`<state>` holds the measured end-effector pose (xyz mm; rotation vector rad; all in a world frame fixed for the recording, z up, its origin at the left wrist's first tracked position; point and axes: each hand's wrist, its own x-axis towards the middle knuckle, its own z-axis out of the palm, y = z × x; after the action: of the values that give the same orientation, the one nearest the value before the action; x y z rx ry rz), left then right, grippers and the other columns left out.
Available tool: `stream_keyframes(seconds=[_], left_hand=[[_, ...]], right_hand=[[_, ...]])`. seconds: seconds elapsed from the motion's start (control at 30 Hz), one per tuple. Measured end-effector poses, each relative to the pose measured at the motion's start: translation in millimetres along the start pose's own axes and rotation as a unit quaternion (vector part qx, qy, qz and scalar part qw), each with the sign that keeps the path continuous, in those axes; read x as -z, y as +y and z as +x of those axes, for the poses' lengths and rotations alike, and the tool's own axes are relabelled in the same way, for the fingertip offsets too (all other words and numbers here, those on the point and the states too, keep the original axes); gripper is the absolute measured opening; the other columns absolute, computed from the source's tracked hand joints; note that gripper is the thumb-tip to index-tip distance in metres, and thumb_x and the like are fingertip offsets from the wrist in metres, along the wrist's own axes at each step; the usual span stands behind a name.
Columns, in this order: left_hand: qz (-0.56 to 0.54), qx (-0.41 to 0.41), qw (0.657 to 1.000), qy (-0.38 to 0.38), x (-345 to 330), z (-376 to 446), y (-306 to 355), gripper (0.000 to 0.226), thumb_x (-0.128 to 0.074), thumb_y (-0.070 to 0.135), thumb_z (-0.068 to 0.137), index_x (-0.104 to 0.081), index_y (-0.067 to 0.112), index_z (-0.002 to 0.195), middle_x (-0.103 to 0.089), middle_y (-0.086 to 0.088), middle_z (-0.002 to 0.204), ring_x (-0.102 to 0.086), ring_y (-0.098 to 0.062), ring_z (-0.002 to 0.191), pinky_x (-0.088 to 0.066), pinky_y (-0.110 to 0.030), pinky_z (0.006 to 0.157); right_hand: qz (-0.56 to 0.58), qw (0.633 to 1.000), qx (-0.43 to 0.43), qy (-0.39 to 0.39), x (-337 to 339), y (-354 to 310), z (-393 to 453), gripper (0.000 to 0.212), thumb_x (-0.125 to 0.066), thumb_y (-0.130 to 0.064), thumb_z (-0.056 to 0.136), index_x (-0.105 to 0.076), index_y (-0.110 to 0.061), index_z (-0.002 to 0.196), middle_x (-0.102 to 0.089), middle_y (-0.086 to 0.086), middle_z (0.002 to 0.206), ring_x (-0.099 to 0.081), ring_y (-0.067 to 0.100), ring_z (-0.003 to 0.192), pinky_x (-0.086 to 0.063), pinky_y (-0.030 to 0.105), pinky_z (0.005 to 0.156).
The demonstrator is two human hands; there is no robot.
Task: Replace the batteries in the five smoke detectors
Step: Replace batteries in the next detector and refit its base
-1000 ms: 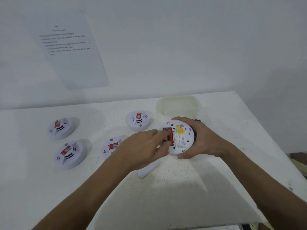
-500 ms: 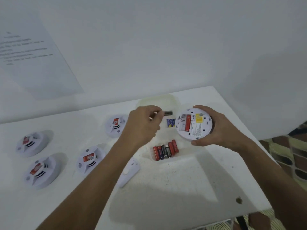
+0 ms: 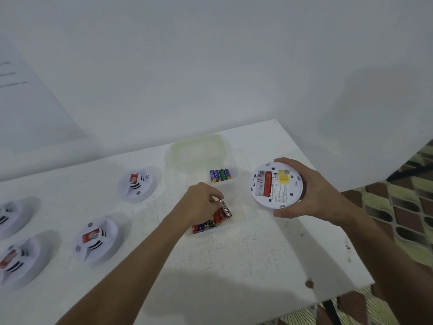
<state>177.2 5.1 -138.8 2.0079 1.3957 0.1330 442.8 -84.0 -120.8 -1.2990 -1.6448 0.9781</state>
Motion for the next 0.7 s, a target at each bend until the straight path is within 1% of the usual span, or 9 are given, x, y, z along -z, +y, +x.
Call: stream_keyframes(seconds=[0.1, 0.23, 0.27, 0.37, 0.4, 0.43, 0.53, 0.6, 0.7], left_hand=[[0.033, -0.011, 0.999, 0.014, -4.4, 1.6, 1.2, 0.024, -0.058, 0.018, 0.096, -0.072, 0.021, 0.115, -0.07, -0.006, 0.115, -0.059, -0.003, 0.062, -0.045, -0.015, 0.071], [0.062, -0.015, 0.997, 0.045, -7.8, -0.9, 2.7, 0.026, -0.055, 0.017, 0.097, -0.07, 0.022, 0.118, -0.066, -0.003, 0.124, -0.065, -0.012, 0.094, -0.04, -0.013, 0.075], [0.057, -0.009, 0.997, 0.052, -6.9, -3.4, 3.6, 0.027, -0.054, 0.017, 0.097, -0.069, 0.021, 0.12, -0.066, -0.003, 0.124, -0.065, -0.011, 0.092, -0.04, -0.011, 0.074], [-0.006, -0.027, 0.994, 0.102, 1.8, -16.1, 14.8, 0.026, -0.055, 0.018, 0.093, -0.068, 0.025, 0.115, -0.069, 0.003, 0.112, -0.06, 0.003, 0.062, -0.039, -0.002, 0.055], [-0.043, -0.061, 0.989, 0.124, 5.8, -21.8, 21.7, 0.023, -0.057, 0.021, 0.09, -0.067, 0.03, 0.109, -0.068, 0.008, 0.107, -0.06, 0.004, 0.06, -0.04, -0.004, 0.052], [-0.074, -0.104, 0.983, 0.135, 10.5, -27.8, 30.2, 0.021, -0.059, 0.025, 0.086, -0.064, 0.036, 0.103, -0.065, 0.013, 0.105, -0.062, 0.003, 0.067, -0.041, -0.006, 0.054], [-0.088, -0.19, 0.975, 0.077, 23.8, -41.9, 54.7, 0.025, -0.059, 0.042, 0.076, -0.054, 0.046, 0.1, -0.054, 0.017, 0.107, -0.06, 0.001, 0.088, -0.044, -0.01, 0.061], [-0.06, -0.196, 0.978, 0.032, 27.5, -44.3, 61.8, 0.029, -0.063, 0.042, 0.076, -0.052, 0.047, 0.103, -0.05, 0.015, 0.109, -0.059, -0.002, 0.094, -0.047, -0.012, 0.066], [-0.059, -0.19, 0.98, 0.021, 28.7, -43.5, 61.2, 0.034, -0.073, 0.037, 0.079, -0.052, 0.046, 0.105, -0.05, 0.013, 0.109, -0.058, -0.003, 0.095, -0.047, -0.013, 0.071]], right_hand=[[0.008, 1.0, 0.003, -0.008, -2.2, 0.8, 0.9, 0.087, -0.094, -0.018, 0.053, -0.054, -0.038, 0.129, -0.063, -0.013, 0.121, -0.06, 0.011, 0.117, -0.057, 0.022, 0.085], [0.0, 1.0, 0.01, -0.016, -7.5, -0.6, 3.5, 0.086, -0.093, -0.021, 0.054, -0.052, -0.048, 0.125, -0.063, -0.017, 0.119, -0.06, 0.007, 0.115, -0.058, 0.022, 0.087], [0.001, 1.0, 0.01, -0.018, -8.9, 0.0, 3.5, 0.087, -0.093, -0.021, 0.053, -0.052, -0.045, 0.126, -0.063, -0.017, 0.119, -0.06, 0.008, 0.115, -0.058, 0.023, 0.087], [0.008, 0.999, 0.014, -0.03, -12.2, 0.8, 2.6, 0.091, -0.094, -0.019, 0.054, -0.051, -0.029, 0.134, -0.062, -0.012, 0.123, -0.059, 0.012, 0.119, -0.058, 0.027, 0.088], [0.01, 0.999, 0.018, -0.036, -13.1, 0.4, 2.6, 0.092, -0.094, -0.018, 0.055, -0.05, -0.026, 0.135, -0.061, -0.012, 0.124, -0.059, 0.013, 0.12, -0.058, 0.026, 0.088], [0.014, 0.999, 0.023, -0.04, -13.8, -0.3, 3.1, 0.093, -0.094, -0.017, 0.055, -0.05, -0.025, 0.136, -0.061, -0.012, 0.125, -0.058, 0.014, 0.12, -0.057, 0.024, 0.087], [0.03, 0.998, 0.036, -0.052, -16.1, -4.1, 5.7, 0.095, -0.094, -0.013, 0.055, -0.049, -0.024, 0.138, -0.062, -0.01, 0.125, -0.059, 0.017, 0.12, -0.057, 0.024, 0.086], [0.036, 0.997, 0.046, -0.058, -17.6, -8.4, 8.2, 0.096, -0.095, -0.014, 0.055, -0.048, -0.026, 0.139, -0.062, -0.008, 0.126, -0.059, 0.02, 0.121, -0.058, 0.027, 0.088], [0.046, 0.995, 0.059, -0.066, -18.7, -15.3, 10.6, 0.094, -0.095, -0.015, 0.057, -0.049, -0.034, 0.137, -0.062, -0.007, 0.126, -0.06, 0.02, 0.12, -0.058, 0.027, 0.087]])
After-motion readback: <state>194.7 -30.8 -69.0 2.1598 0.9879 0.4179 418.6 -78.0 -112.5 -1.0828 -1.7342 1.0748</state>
